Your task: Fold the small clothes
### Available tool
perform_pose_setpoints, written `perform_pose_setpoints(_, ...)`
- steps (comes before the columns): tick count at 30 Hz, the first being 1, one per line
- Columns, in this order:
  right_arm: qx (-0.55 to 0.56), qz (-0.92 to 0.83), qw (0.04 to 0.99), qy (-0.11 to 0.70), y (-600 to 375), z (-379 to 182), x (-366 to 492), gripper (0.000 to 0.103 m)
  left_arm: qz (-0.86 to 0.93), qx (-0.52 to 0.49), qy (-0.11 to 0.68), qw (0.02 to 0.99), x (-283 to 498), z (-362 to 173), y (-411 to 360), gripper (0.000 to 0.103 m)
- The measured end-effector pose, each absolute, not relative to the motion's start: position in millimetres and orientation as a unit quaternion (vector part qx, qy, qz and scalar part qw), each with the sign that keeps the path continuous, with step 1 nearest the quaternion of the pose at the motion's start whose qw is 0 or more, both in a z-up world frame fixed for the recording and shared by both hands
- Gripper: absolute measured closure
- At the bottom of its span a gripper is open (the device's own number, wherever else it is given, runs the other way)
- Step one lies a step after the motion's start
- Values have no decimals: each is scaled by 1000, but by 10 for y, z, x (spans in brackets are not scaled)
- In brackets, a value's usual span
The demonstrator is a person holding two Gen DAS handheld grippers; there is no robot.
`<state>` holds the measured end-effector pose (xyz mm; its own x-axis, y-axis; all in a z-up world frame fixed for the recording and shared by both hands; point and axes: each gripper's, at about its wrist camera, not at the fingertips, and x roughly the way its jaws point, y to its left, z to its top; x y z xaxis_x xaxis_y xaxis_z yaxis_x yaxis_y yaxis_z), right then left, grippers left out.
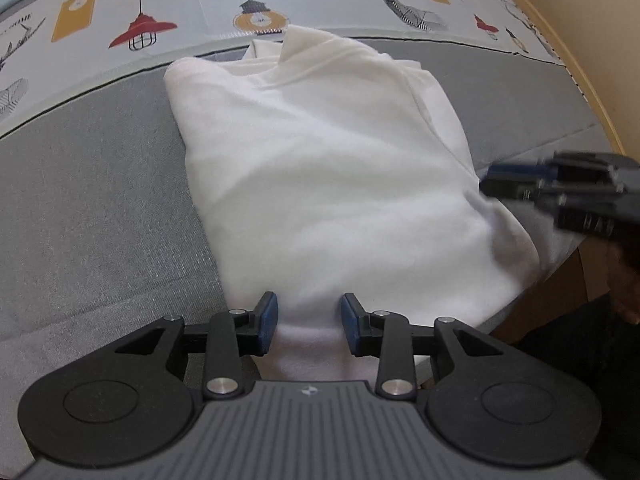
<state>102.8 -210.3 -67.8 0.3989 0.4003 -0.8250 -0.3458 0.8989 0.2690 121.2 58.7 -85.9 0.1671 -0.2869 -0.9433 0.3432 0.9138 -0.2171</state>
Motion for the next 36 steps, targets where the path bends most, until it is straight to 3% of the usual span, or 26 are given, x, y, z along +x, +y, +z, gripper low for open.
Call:
perform_pose_setpoints(2, 48, 198, 851, 484, -2152, -616, 1111, 54, -202, 17, 606, 769, 1223, -835, 599, 63)
perform_pose_setpoints(3, 59, 180, 856, 482, -2188, -616, 1143, 49, -200, 11, 603, 772, 1248, -816, 619, 61)
perform_pose_setpoints(5, 76, 148, 855, 492, -2268, -683, 1267, 39, -184, -3, 594, 783, 1288, -781, 673, 46)
perform_pose_setpoints(7, 103, 124, 845, 509, -2330, -778, 1381, 37, -163, -22, 582, 796, 1343, -758, 729, 38)
perform_pose_setpoints(12, 175, 107, 813, 545, -2391, -985, 1547, 37, -115, -110, 582, 797, 1557, -860, 983, 38)
perform_pose_setpoints(20, 196, 108, 786, 576, -2221, -1204, 1743, 35, -107, -191, 612, 760, 1806, -1217, 1097, 38)
perform_pose_setpoints(22, 195, 113, 787, 574, -2188, -1208, 1781, 36, -107, -192, 612, 760, 1860, -1279, 1081, 38)
perform_pose_setpoints(24, 195, 116, 788, 572, -2175, -1208, 1803, 43, -104, -191, 612, 760, 1916, -1330, 1045, 37)
perform_pose_setpoints(26, 205, 126, 786, 570, -2162, -1214, 1830, 59, -103, -192, 602, 769, 1976, -1332, 1031, 39)
perform_pose_setpoints(27, 210, 126, 786, 568, -2154, -1213, 1840, 63, -103, -187, 594, 775, 1998, -1318, 1029, 43)
perform_pose_setpoints(29, 212, 128, 791, 559, -2135, -1191, 1859, 75, -106, -181, 581, 786, 2035, -1278, 1030, 65)
perform_pose_setpoints(32, 213, 125, 811, 530, -2139, -1106, 1913, 79, -118, -177, 548, 809, 2063, -1119, 1031, 73)
perform_pose_setpoints(36, 205, 133, 861, 445, -2079, -841, 1985, 80, -126, -162, 447, 871, 2048, -708, 1055, 70)
